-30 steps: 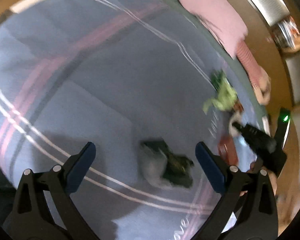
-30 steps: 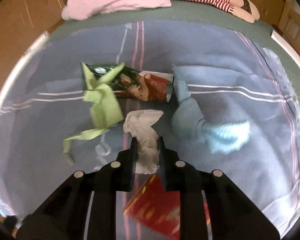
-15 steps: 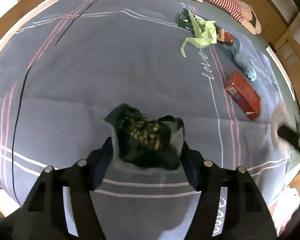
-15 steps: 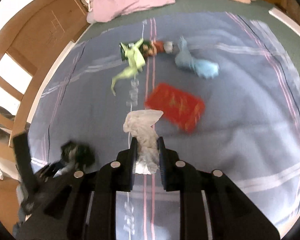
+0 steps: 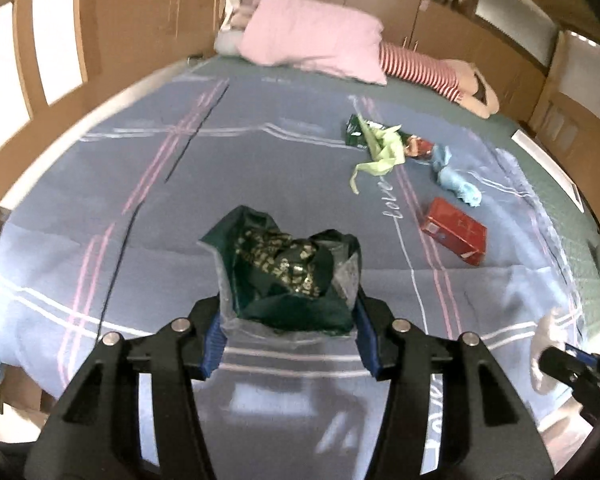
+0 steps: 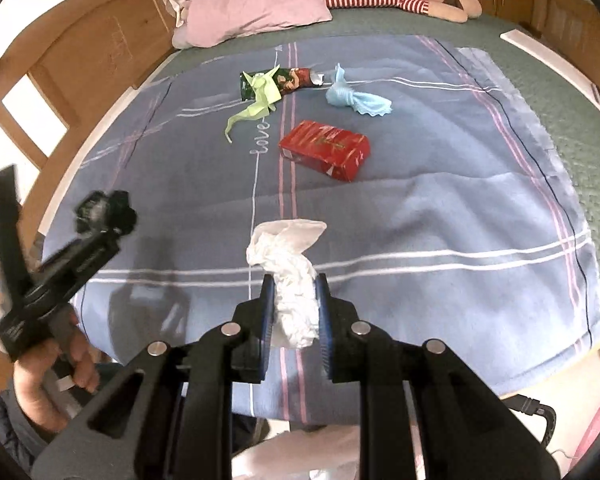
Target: Collect trash
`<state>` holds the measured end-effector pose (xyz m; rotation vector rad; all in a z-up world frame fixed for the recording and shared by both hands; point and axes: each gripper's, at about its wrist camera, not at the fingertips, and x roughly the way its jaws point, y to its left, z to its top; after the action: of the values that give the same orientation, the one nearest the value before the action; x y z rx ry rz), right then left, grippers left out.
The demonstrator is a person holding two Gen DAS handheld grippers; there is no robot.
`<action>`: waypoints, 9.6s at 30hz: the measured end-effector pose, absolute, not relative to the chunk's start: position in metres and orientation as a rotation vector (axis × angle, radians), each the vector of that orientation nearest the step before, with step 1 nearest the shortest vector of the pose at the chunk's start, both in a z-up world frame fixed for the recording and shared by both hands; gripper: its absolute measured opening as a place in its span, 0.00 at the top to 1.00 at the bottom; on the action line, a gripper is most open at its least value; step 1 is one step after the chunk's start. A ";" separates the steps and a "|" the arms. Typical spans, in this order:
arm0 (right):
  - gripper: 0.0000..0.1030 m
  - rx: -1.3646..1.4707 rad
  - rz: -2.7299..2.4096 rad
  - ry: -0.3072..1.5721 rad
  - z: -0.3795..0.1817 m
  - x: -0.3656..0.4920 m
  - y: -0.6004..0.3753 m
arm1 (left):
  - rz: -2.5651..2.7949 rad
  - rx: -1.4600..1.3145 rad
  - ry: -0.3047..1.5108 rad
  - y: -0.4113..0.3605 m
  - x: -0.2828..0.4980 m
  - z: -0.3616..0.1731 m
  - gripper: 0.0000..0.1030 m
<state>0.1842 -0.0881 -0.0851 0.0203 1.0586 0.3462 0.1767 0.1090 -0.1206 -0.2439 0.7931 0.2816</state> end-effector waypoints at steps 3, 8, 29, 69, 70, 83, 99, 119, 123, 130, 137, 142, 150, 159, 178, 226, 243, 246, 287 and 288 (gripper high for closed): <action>0.80 0.011 0.342 1.037 -0.086 0.181 -0.086 | 0.244 -0.251 0.811 0.109 0.168 -0.122 0.48; 0.80 0.016 0.341 1.043 -0.088 0.174 -0.083 | 0.270 -0.260 0.812 0.115 0.156 -0.121 0.48; 0.80 -0.013 0.336 1.011 -0.090 0.165 -0.065 | 0.306 -0.210 0.794 0.113 0.147 -0.120 0.48; 0.80 0.084 0.284 0.890 -0.028 0.039 -0.191 | -0.012 -0.144 0.645 0.025 0.034 -0.027 0.48; 0.80 0.087 0.280 0.895 -0.031 0.037 -0.193 | -0.019 -0.138 0.649 0.021 0.033 -0.028 0.48; 0.63 0.087 0.243 1.030 -0.068 0.017 -0.201 | -0.040 -0.117 0.661 0.009 0.021 -0.030 0.48; 0.18 0.605 0.019 0.583 0.002 -0.012 -0.312 | -0.630 0.255 0.915 -0.101 -0.001 -0.081 0.12; 0.18 0.601 0.040 0.741 -0.028 0.010 -0.294 | 0.058 0.046 0.745 0.003 0.044 -0.060 0.04; 0.18 0.565 0.036 0.748 -0.030 0.013 -0.288 | 0.139 -0.011 0.761 0.026 0.047 -0.064 0.04; 0.18 0.527 0.046 0.785 -0.036 0.024 -0.274 | 0.256 -0.168 0.812 0.081 0.060 -0.083 0.04; 0.18 0.514 0.070 0.830 -0.044 0.040 -0.261 | 0.281 -0.303 0.869 0.111 0.066 -0.106 0.04; 0.18 0.490 0.087 0.834 -0.045 0.044 -0.250 | 0.284 -0.307 0.862 0.110 0.064 -0.109 0.04; 0.18 0.485 0.100 0.846 -0.047 0.044 -0.246 | 0.291 -0.317 0.851 0.111 0.061 -0.108 0.04; 0.18 0.477 0.108 0.860 -0.049 0.043 -0.243 | 0.287 -0.316 0.847 0.109 0.060 -0.109 0.04; 0.18 0.467 0.135 0.892 -0.058 0.050 -0.231 | 0.266 -0.319 0.851 0.104 0.063 -0.111 0.04; 0.73 0.116 0.577 1.233 -0.158 0.422 0.053 | 0.791 -0.901 0.588 0.241 0.112 -0.115 0.10; 0.25 -0.059 0.023 1.091 -0.151 0.482 -0.060 | 0.597 -0.976 0.756 0.230 0.139 -0.147 0.07; 0.55 -0.038 0.050 1.085 -0.150 0.480 -0.074 | 0.596 -0.959 0.758 0.227 0.144 -0.147 0.06; 0.75 0.000 0.422 0.853 -0.019 0.114 -0.098 | 0.245 -0.218 0.768 0.120 0.168 -0.099 0.72; 0.75 -0.007 0.423 0.853 -0.017 0.111 -0.100 | 0.227 -0.242 0.757 0.119 0.154 -0.091 0.72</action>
<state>0.1110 -0.0996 -0.0169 -0.0075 0.8528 0.4234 0.1543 0.1186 -0.0910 -0.2420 0.7567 0.2273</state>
